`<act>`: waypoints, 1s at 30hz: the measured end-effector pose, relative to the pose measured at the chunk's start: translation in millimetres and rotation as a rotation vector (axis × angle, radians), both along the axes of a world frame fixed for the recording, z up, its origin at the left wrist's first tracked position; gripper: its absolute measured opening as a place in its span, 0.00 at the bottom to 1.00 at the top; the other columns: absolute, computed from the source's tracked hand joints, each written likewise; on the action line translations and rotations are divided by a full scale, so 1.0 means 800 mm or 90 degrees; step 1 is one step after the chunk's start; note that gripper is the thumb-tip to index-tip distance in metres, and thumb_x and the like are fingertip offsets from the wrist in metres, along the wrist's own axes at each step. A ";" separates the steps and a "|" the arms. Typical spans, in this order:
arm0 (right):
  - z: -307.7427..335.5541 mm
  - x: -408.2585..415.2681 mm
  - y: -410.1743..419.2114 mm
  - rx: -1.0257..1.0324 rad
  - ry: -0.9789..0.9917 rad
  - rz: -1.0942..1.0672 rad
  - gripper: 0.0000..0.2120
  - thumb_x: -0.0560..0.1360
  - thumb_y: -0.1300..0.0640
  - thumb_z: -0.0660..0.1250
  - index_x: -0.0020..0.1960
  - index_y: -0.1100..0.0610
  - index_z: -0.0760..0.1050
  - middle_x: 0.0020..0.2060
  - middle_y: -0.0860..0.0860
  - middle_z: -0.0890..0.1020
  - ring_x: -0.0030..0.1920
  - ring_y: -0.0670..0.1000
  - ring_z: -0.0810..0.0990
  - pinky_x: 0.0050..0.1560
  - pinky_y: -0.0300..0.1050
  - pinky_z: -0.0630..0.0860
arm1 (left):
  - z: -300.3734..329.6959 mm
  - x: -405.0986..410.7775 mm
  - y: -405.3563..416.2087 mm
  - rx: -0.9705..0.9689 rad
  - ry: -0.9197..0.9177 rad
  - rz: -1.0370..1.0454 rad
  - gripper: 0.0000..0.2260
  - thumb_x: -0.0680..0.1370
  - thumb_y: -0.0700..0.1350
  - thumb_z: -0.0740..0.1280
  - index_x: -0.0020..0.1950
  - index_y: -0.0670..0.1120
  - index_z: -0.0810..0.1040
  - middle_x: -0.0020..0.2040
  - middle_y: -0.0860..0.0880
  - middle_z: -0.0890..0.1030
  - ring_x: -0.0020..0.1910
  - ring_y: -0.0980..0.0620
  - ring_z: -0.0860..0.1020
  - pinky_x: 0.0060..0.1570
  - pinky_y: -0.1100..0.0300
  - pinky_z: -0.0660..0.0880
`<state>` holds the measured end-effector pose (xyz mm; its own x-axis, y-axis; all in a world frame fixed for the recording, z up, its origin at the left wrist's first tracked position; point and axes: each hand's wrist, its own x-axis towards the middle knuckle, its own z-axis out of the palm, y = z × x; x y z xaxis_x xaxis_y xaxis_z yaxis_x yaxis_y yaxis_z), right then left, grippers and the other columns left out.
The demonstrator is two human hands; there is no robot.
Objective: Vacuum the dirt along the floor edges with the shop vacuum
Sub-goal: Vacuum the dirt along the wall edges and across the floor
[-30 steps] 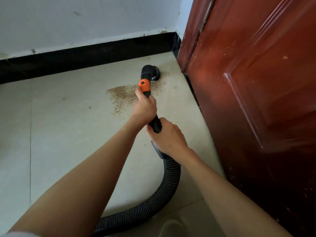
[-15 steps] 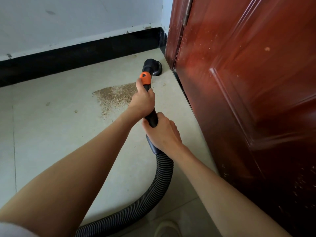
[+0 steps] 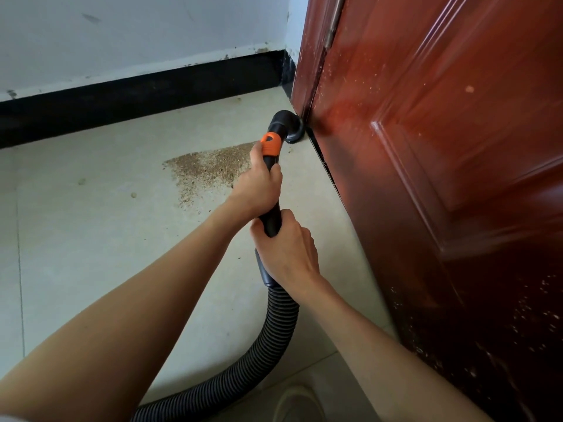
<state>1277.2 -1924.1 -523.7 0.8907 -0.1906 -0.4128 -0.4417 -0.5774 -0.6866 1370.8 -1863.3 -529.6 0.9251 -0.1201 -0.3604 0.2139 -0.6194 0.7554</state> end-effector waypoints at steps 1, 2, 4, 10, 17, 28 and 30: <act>0.002 -0.001 0.002 -0.005 -0.006 0.009 0.14 0.77 0.44 0.61 0.49 0.55 0.67 0.35 0.48 0.71 0.41 0.56 0.72 0.45 0.49 0.72 | 0.003 -0.003 0.003 -0.008 -0.005 0.010 0.23 0.82 0.45 0.52 0.75 0.46 0.50 0.35 0.47 0.70 0.29 0.51 0.70 0.27 0.58 0.63; 0.005 -0.001 0.005 -0.008 -0.011 0.025 0.14 0.77 0.44 0.61 0.49 0.55 0.67 0.36 0.48 0.72 0.41 0.56 0.73 0.45 0.50 0.73 | 0.006 -0.006 0.009 -0.018 -0.011 0.029 0.23 0.82 0.45 0.52 0.75 0.46 0.50 0.34 0.47 0.70 0.29 0.51 0.70 0.27 0.59 0.63; 0.012 0.001 0.014 -0.009 -0.016 0.079 0.14 0.77 0.44 0.61 0.50 0.56 0.67 0.38 0.50 0.75 0.42 0.57 0.76 0.44 0.50 0.73 | 0.010 -0.012 0.027 -0.035 -0.029 0.086 0.23 0.82 0.45 0.52 0.76 0.46 0.49 0.34 0.47 0.70 0.29 0.51 0.69 0.27 0.58 0.63; 0.020 0.001 0.078 -0.044 0.002 0.320 0.15 0.78 0.42 0.59 0.48 0.55 0.67 0.38 0.51 0.77 0.38 0.56 0.75 0.38 0.48 0.70 | 0.009 -0.051 0.125 -0.066 -0.023 0.321 0.23 0.82 0.44 0.52 0.76 0.46 0.49 0.35 0.48 0.69 0.31 0.51 0.69 0.34 0.57 0.66; 0.021 -0.012 0.136 -0.044 0.038 0.455 0.15 0.78 0.42 0.59 0.49 0.55 0.68 0.42 0.53 0.78 0.41 0.57 0.77 0.40 0.49 0.70 | 0.004 -0.092 0.194 -0.087 0.001 0.456 0.22 0.82 0.43 0.51 0.75 0.45 0.50 0.36 0.49 0.68 0.33 0.52 0.68 0.34 0.57 0.65; 0.004 -0.028 0.108 -0.048 0.044 0.394 0.16 0.77 0.41 0.59 0.47 0.54 0.69 0.41 0.52 0.80 0.40 0.55 0.79 0.38 0.48 0.71 | -0.002 -0.100 0.160 -0.071 0.033 0.399 0.23 0.82 0.43 0.51 0.76 0.45 0.49 0.34 0.47 0.69 0.30 0.51 0.69 0.28 0.58 0.61; 0.002 -0.030 0.094 -0.049 0.048 0.366 0.16 0.77 0.41 0.59 0.48 0.54 0.69 0.42 0.53 0.81 0.41 0.56 0.79 0.39 0.48 0.72 | -0.003 -0.096 0.144 -0.067 0.038 0.368 0.22 0.82 0.43 0.51 0.75 0.45 0.49 0.34 0.46 0.70 0.30 0.51 0.69 0.28 0.58 0.62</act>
<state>1253.3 -1849.0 -522.5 0.8291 0.2826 -0.4825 -0.0883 -0.7859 -0.6120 1294.1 -1747.8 -531.8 0.8292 0.3599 -0.4277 0.5390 -0.3121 0.7824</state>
